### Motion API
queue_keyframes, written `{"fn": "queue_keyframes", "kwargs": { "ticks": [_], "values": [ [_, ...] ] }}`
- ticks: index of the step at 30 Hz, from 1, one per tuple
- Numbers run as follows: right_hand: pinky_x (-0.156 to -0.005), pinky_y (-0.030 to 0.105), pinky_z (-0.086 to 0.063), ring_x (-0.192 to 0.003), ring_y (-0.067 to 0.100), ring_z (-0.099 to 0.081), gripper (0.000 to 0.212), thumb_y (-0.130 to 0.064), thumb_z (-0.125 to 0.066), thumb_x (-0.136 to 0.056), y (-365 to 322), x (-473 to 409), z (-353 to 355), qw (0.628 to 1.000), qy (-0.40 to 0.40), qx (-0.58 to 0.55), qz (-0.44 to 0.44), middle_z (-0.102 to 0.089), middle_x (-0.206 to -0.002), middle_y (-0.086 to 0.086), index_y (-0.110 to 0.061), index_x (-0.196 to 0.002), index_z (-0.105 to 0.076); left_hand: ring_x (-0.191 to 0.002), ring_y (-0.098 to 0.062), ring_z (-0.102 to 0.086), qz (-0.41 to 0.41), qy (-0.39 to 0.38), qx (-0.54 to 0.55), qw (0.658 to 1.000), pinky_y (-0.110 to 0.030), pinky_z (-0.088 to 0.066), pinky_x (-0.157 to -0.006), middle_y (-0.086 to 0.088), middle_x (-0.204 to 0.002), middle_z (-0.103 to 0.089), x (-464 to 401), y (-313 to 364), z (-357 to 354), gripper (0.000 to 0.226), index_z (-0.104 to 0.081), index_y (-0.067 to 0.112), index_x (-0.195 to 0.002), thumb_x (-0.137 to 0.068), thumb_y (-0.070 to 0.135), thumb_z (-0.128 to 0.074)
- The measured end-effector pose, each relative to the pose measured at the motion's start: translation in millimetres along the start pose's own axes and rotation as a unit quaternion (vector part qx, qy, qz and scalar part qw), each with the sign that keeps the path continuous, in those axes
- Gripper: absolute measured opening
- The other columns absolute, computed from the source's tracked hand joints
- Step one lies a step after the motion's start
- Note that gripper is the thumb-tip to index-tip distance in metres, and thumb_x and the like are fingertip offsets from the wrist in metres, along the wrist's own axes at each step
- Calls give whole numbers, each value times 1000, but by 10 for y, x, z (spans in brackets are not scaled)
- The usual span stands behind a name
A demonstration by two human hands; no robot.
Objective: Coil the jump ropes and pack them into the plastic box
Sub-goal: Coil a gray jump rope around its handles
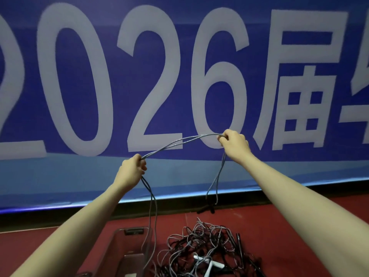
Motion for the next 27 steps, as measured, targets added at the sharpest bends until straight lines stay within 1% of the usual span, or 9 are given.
{"fn": "queue_keyframes", "kwargs": {
  "ticks": [3, 5, 7, 10, 13, 15, 19, 23, 27],
  "values": [
    [-61, 30, -43, -73, 22, -56, 28, -27, -54, -99, 135, -2, -158, 982, -20, -175, -66, -62, -76, 7, -3, -87, -62, -83, -29, -66, 28, 38, 135, 990, -45, -56, -78, -13, -85, -67, 58, 43, -76, 21, -56, 8, -84, -100, 13, -43],
    [-67, 32, -49, -72, 21, -60, 29, -27, -57, -97, 215, -2, -311, 965, -48, -239, -96, -65, -76, 9, -3, -83, -64, -85, -27, -66, 37, 48, 198, 978, -39, -56, -75, -13, -84, -66, 64, 66, -151, 23, -55, 11, -82, -101, 13, -42],
    [-70, 32, -48, -73, 21, -62, 31, -30, -57, -97, 307, 32, -485, 953, -75, -268, -122, -66, -74, 9, -8, -74, -60, -86, -24, -66, 50, 55, 240, 968, -36, -56, -75, -11, -85, -65, 43, 45, -226, 22, -53, 12, -82, -102, 15, -43],
    [-57, 26, -40, -62, 22, -61, 34, -32, -52, -99, 492, 207, -842, 930, -118, -298, -178, -62, -65, 7, -14, -70, -49, -85, -21, -65, 97, 65, 301, 946, -35, -56, -77, -10, -83, -64, 43, -189, -437, 20, -51, 12, -82, -101, 18, -46],
    [-53, 26, -37, -45, 17, -44, 38, -32, -51, -101, 591, 451, -1220, 898, -185, -336, -216, -43, -52, 1, -17, -68, -40, -80, -22, -64, 162, 73, 350, 920, -36, -56, -75, -12, -77, -62, 203, -613, -746, 22, -48, 13, -79, -100, 19, -49],
    [-50, 24, -32, -42, 14, -35, 40, -35, -50, -101, 689, 569, -1508, 892, -225, -321, -227, -35, -49, -3, -19, -67, -38, -79, -23, -64, 202, 68, 345, 914, -37, -56, -73, -13, -75, -61, 328, -1006, -970, 23, -48, 14, -78, -100, 21, -50],
    [-46, 22, -29, -34, 8, -29, 36, -36, -52, -100, 952, 758, -2042, 879, -272, -296, -256, -32, -41, -10, -18, -70, -42, -74, -23, -64, 240, 12, 287, 927, -38, -53, -73, -16, -82, -66, 484, -1620, -1349, 24, -54, 15, -79, -100, 24, -48],
    [-43, 22, -29, -36, 8, -30, 36, -32, -53, -99, 1252, 951, -2476, 880, -282, -275, -265, -34, -46, -6, -15, -68, -45, -67, -22, -61, 282, -42, 283, 916, -21, -51, -49, -12, -72, -60, 538, -1910, -1685, 31, -51, 12, -73, -102, 22, -46],
    [-45, 23, -30, -41, 10, -31, 35, -30, -52, -100, 1651, 1191, -2961, 876, -266, -269, -300, -36, -51, -3, -16, -69, -45, -64, -20, -61, 302, -101, 279, 906, -23, -46, -51, -8, -65, -60, 623, -2184, -2130, 30, -52, 10, -75, -102, 19, -44]
  ]
}}
Point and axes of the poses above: each hand's wrist, its own x-axis away from the middle knuckle, its own z-axis out of the back of the hand, y = z × x, the point moved 7 cm from there along -x, towards the middle knuckle
